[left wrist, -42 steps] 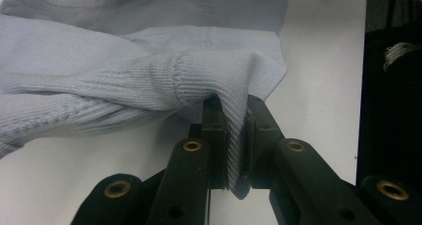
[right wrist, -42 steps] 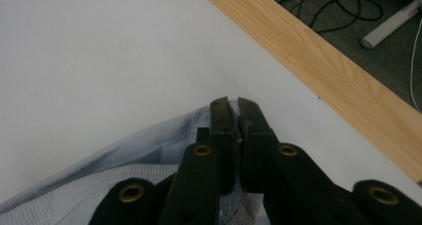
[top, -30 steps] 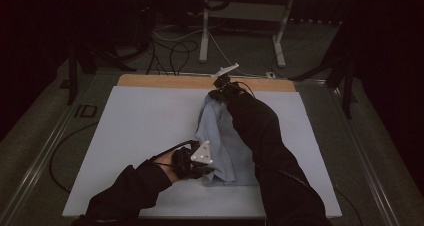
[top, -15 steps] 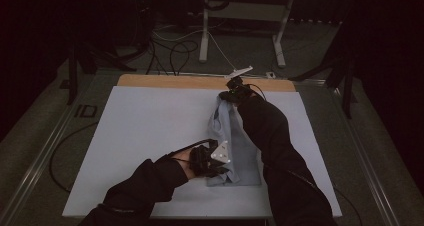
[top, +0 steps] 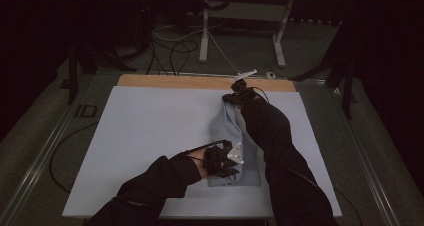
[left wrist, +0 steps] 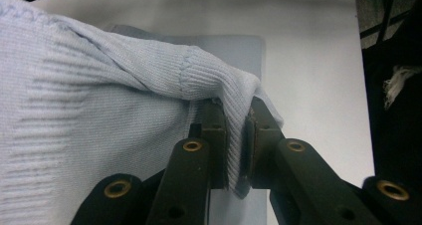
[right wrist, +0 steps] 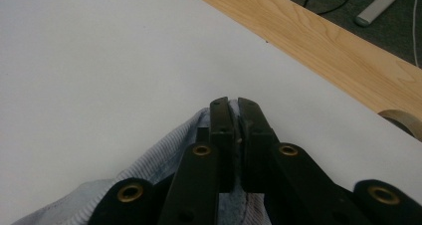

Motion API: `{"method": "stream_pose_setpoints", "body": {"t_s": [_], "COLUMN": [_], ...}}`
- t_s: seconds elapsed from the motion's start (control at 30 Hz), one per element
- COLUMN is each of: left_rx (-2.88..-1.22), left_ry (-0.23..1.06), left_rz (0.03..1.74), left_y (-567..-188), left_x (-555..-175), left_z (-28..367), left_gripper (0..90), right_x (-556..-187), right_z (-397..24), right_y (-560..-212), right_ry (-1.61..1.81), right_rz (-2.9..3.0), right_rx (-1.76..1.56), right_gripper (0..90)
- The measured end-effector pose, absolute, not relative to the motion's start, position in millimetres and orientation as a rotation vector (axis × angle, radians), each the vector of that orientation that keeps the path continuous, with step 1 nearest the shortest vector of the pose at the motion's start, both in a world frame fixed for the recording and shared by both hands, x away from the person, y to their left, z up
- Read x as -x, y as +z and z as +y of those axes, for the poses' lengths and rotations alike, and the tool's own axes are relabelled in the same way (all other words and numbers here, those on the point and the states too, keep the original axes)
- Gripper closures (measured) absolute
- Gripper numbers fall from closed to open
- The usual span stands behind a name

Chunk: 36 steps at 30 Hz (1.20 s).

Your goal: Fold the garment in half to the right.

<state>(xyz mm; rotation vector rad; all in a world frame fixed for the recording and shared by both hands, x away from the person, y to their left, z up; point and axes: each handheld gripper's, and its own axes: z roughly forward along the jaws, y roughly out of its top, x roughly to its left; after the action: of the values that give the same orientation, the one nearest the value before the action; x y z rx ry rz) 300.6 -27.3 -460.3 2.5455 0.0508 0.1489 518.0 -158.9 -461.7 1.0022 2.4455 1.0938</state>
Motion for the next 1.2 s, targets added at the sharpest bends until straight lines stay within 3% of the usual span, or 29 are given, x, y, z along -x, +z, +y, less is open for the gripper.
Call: {"method": "stream_pose_setpoints", "body": {"t_s": [0.47,0.53,0.63,0.73,0.83,0.9,1.2], "left_rx": [-2.568,-2.571,-2.560,-2.546,-2.533,-2.532,-2.486], "left_ry": [0.117,0.110,0.093,0.072,0.062,0.051,0.063], "left_rz": [0.056,0.056,0.042,0.017,0.001,0.002,0.008], "left_y": [-482,-482,-484,-486,-486,-485,-471], "left_x": [-309,-309,-309,-307,-305,-304,-300], "left_z": [-55,-57,-59,-62,-66,-68,-66], "left_gripper": [82.9,82.6,79.5,64.2,57.2,50.2,36.1], "right_x": [-521,-521,-520,-518,-516,-513,-507], "right_z": [-167,-172,-180,-190,-198,-202,-205], "right_y": [-470,-471,-472,-471,-472,-473,-473], "right_ry": [1.106,1.110,1.125,1.139,1.178,1.198,1.206], "right_rz": [2.471,2.458,2.446,2.430,2.448,2.456,2.443], "right_rx": [-0.994,-1.003,-1.032,-1.067,-1.084,-1.104,-1.055], "right_gripper": [83.5,74.3,50.6,29.6,13.3,12.3,10.5]}}
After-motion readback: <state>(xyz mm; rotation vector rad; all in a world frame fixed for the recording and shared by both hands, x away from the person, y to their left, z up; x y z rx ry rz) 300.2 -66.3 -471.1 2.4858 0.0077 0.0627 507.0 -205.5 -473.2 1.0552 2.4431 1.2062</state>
